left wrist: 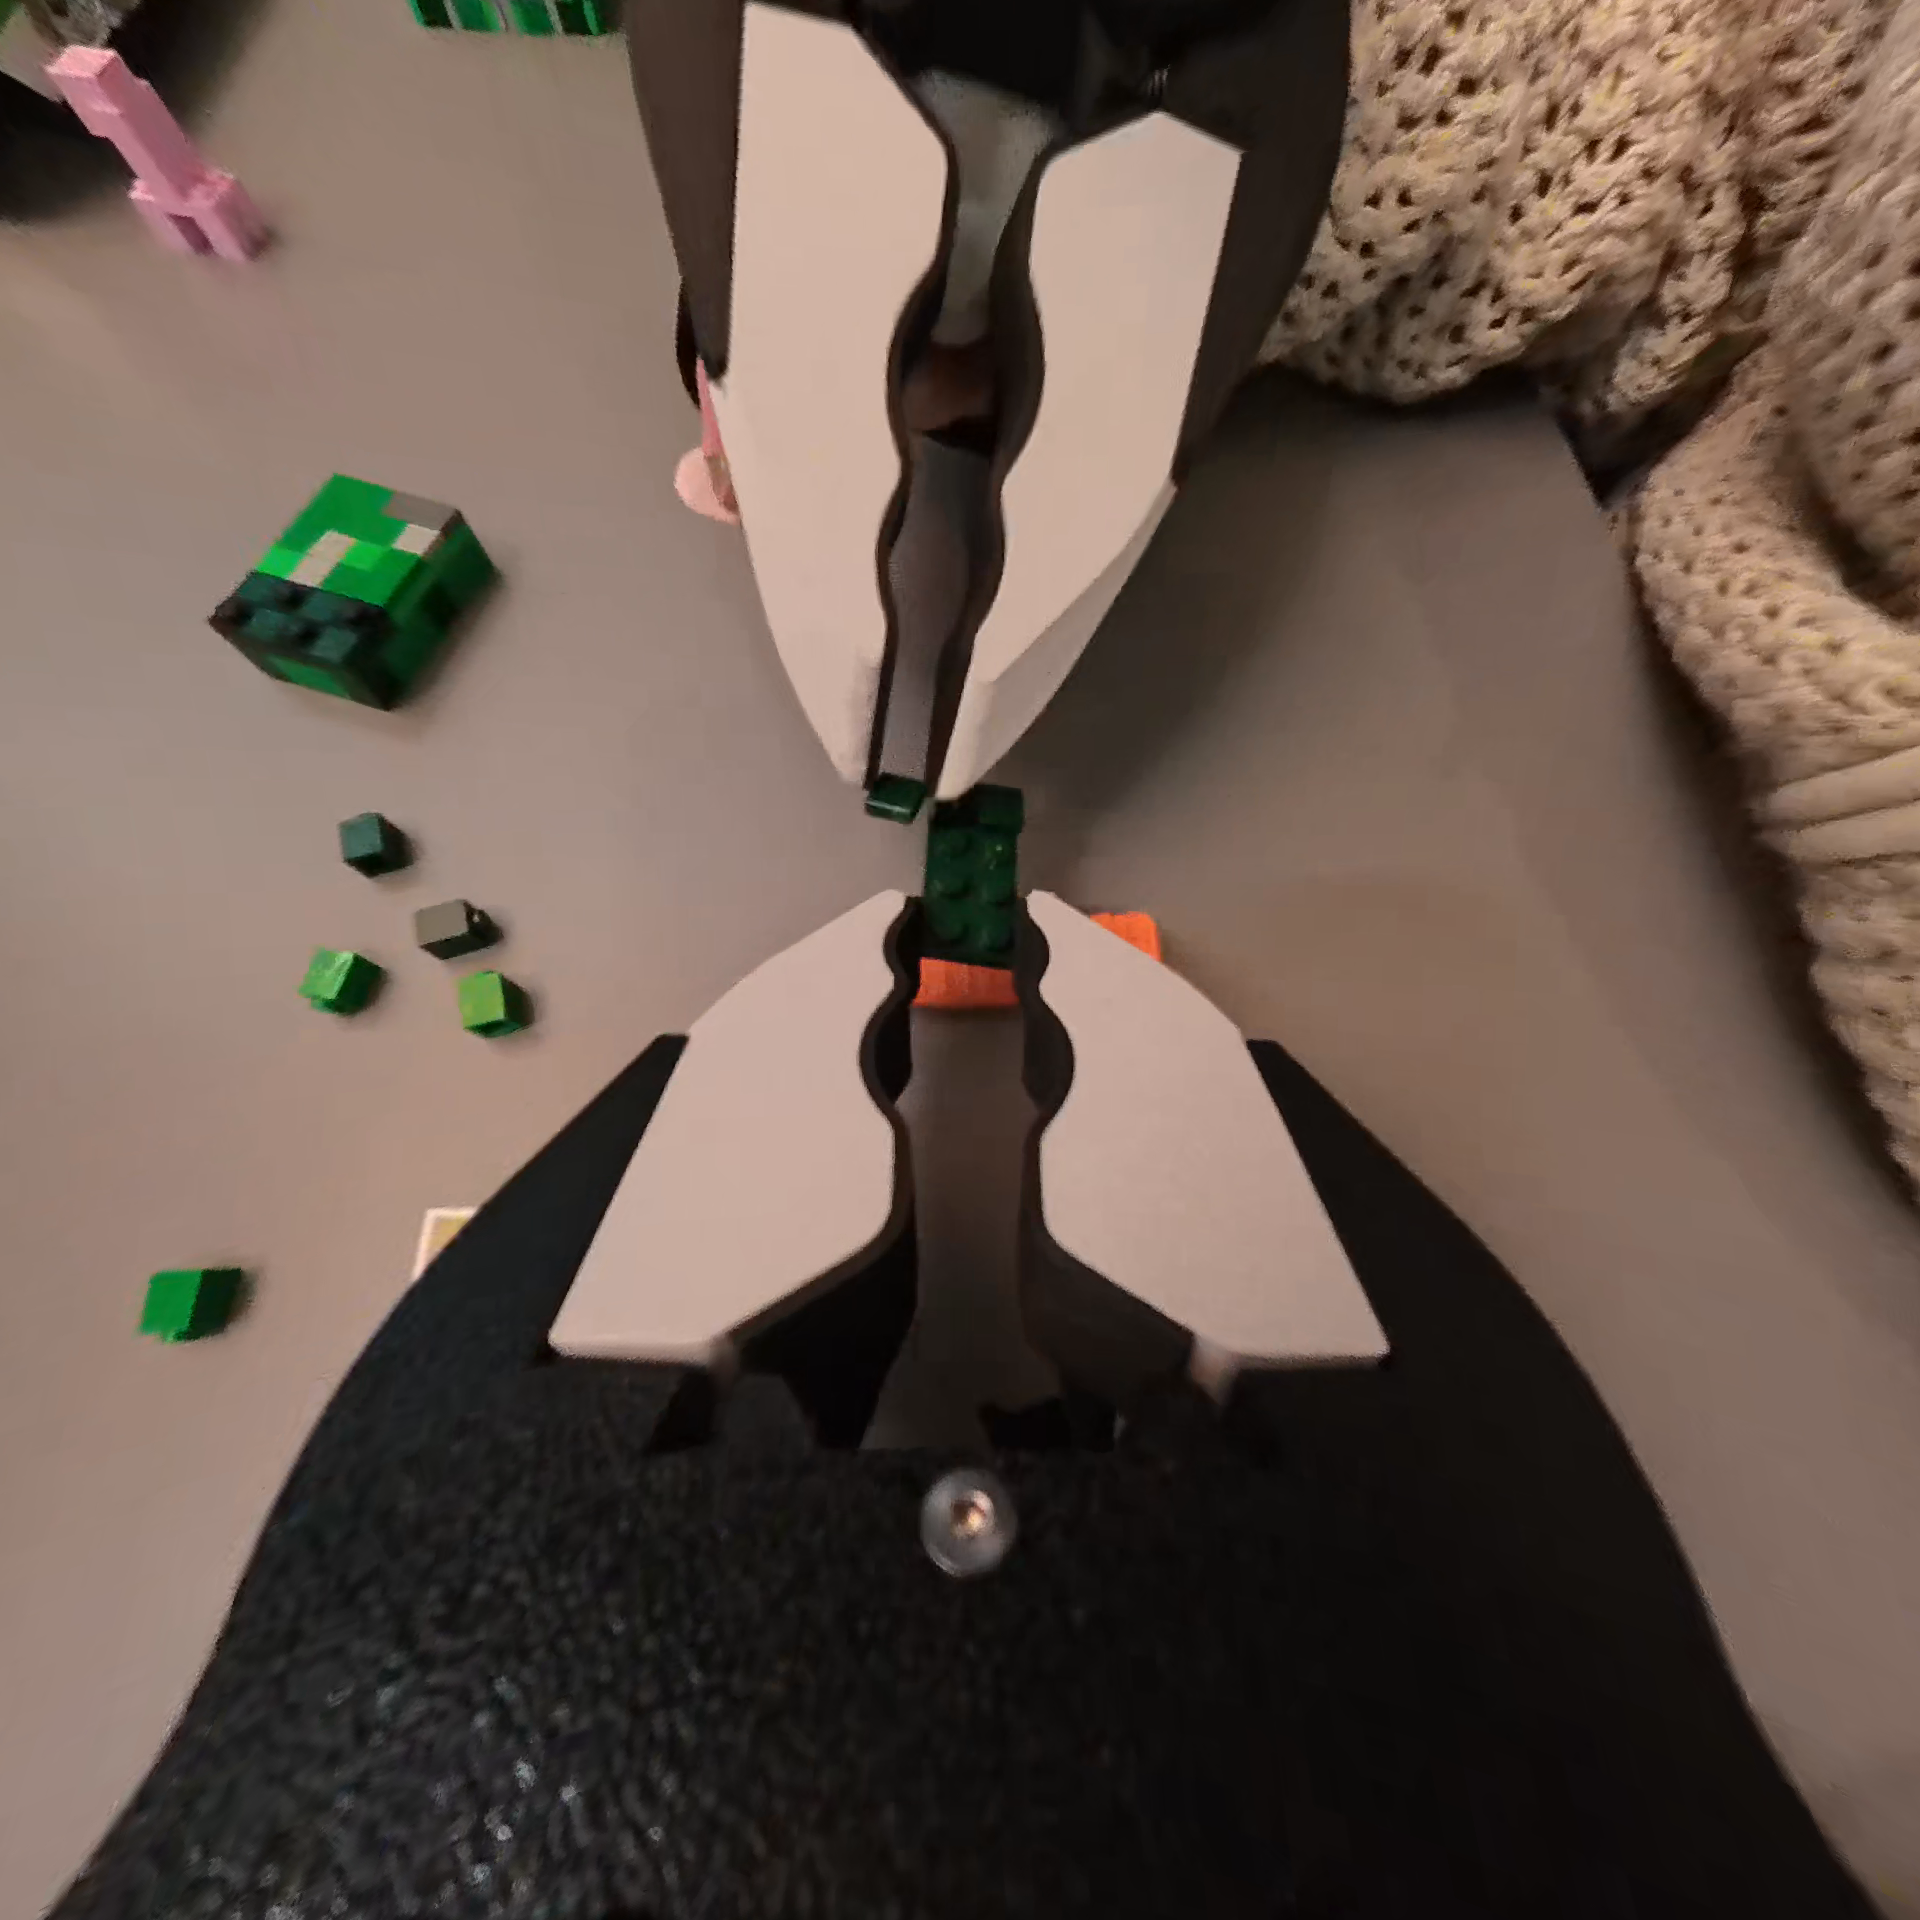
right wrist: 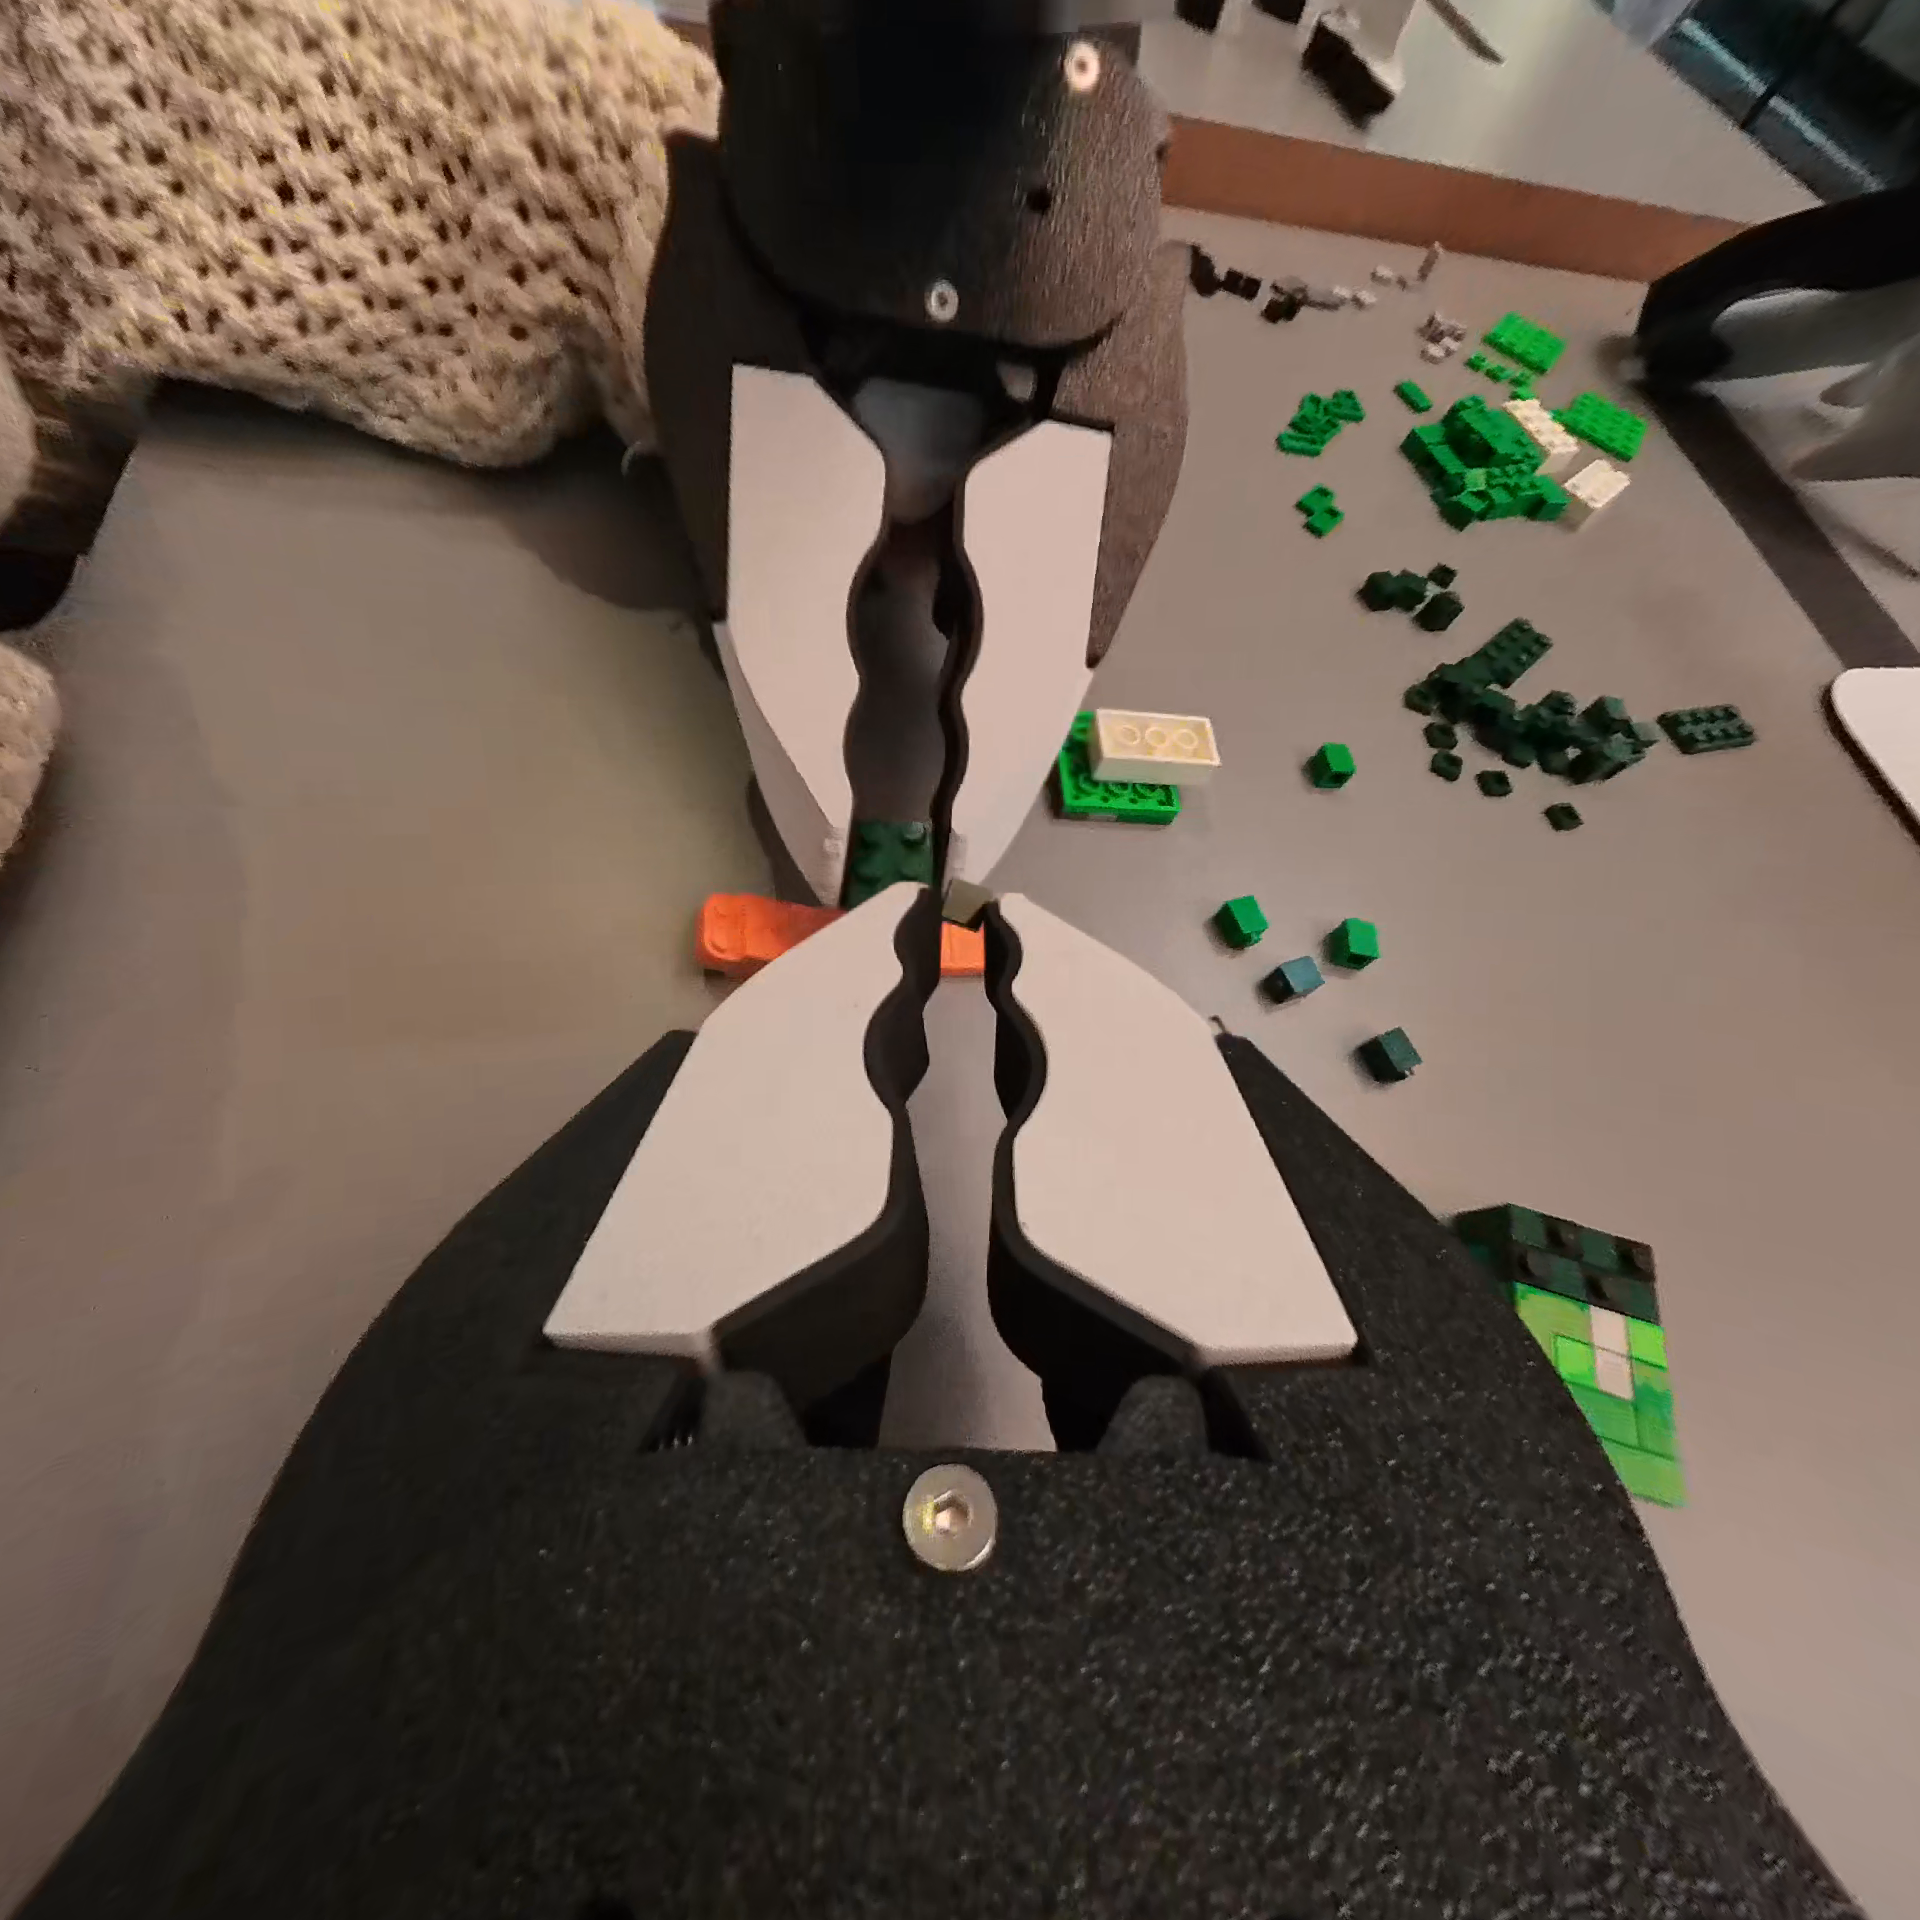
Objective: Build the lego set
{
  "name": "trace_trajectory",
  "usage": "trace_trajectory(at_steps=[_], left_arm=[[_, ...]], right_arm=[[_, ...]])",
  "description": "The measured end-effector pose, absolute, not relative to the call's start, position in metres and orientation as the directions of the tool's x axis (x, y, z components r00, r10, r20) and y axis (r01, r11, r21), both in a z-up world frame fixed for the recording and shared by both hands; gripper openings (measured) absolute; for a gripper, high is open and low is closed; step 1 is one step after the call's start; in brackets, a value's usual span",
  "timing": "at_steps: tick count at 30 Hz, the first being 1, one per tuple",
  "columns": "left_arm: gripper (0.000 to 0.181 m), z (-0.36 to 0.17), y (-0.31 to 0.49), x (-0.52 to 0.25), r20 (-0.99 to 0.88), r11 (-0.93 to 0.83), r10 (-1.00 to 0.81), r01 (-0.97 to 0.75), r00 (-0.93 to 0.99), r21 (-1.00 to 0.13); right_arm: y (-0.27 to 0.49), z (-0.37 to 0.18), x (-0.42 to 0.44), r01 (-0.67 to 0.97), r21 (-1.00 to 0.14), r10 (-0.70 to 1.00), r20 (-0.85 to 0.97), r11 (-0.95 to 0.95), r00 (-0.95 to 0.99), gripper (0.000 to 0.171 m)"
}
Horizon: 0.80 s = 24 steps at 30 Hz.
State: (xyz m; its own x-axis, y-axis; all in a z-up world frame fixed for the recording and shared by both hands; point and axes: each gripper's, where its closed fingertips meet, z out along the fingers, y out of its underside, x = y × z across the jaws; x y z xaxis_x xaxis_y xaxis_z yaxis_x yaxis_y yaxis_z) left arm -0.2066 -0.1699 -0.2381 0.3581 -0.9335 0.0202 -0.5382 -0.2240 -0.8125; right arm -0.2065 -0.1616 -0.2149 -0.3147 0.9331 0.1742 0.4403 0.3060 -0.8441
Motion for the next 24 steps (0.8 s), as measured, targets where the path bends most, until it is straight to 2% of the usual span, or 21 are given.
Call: trace_trajectory(at_steps=[7, 12, 18, 24], left_arm=[[0.017, -0.253, -0.181, -0.213, 0.082, -0.338, -0.902, -0.577, 0.423, -0.744], [0.017, -0.258, -0.182, -0.214, 0.179, -0.424, -0.876, -0.538, 0.448, -0.729], [0.017, -0.257, -0.184, -0.213, 0.193, -0.432, -0.874, -0.533, 0.445, -0.727], [0.017, -0.255, -0.188, -0.211, 0.183, -0.414, -0.885, -0.545, 0.427, -0.730]], right_arm=[[-0.172, -0.216, -0.211, 0.468, -0.818, 0.910, 0.152, 0.335, -0.385, 0.007], [-0.178, -0.224, -0.210, 0.516, -0.776, 0.887, 0.118, 0.363, -0.446, 0.007], [-0.181, -0.242, -0.210, 0.569, -0.698, 0.857, 0.126, 0.435, -0.500, 0.007], [-0.184, -0.241, -0.208, 0.562, -0.695, 0.843, 0.121, 0.450, -0.525, 0.007]])
